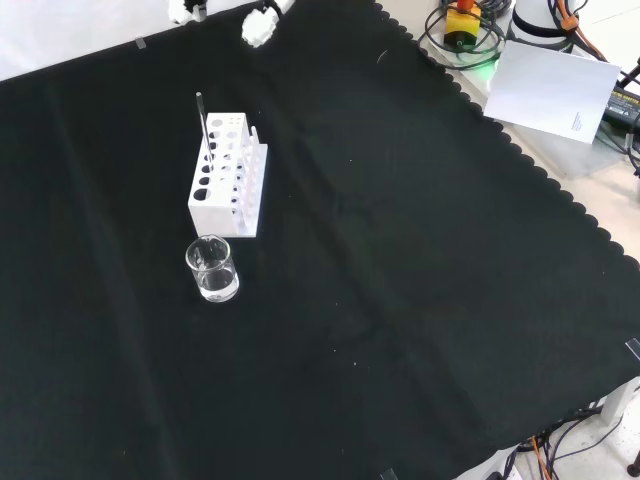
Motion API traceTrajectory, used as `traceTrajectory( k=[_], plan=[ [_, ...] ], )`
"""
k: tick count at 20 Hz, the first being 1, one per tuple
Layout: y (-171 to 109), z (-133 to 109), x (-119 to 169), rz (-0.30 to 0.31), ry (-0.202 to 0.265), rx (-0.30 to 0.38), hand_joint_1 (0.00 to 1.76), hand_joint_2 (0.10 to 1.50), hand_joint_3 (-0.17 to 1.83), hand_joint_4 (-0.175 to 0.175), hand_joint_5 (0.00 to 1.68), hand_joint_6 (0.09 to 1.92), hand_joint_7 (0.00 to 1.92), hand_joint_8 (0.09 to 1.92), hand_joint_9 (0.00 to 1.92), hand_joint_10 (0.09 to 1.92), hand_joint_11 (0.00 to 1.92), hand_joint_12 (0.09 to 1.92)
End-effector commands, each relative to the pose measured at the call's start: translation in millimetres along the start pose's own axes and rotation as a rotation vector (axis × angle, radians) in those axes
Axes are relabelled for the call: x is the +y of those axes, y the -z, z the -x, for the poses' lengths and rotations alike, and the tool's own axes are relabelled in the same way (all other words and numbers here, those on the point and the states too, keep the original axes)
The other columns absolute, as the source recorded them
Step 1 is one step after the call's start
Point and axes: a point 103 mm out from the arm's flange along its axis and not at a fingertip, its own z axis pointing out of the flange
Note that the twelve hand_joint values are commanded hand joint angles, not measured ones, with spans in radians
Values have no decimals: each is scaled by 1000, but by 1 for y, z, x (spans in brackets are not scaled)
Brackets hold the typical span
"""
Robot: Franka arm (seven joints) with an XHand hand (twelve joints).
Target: Take the glass rod from the white test tube rack.
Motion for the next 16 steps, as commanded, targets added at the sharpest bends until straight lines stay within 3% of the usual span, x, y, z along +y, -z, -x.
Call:
traceTrajectory(
  k=[1,10,16],
  plan=[
    [-12,16,14,-8,-16,-8,604,1125,-148,-152,262,87,353,855,654,794,481,1325],
    [-22,44,27,-13,-43,1,608,1142,-175,-162,343,87,518,881,761,813,576,1301],
    [-26,46,30,-17,-49,4,611,1144,-175,-170,402,87,586,904,794,828,618,1297]
  ],
)
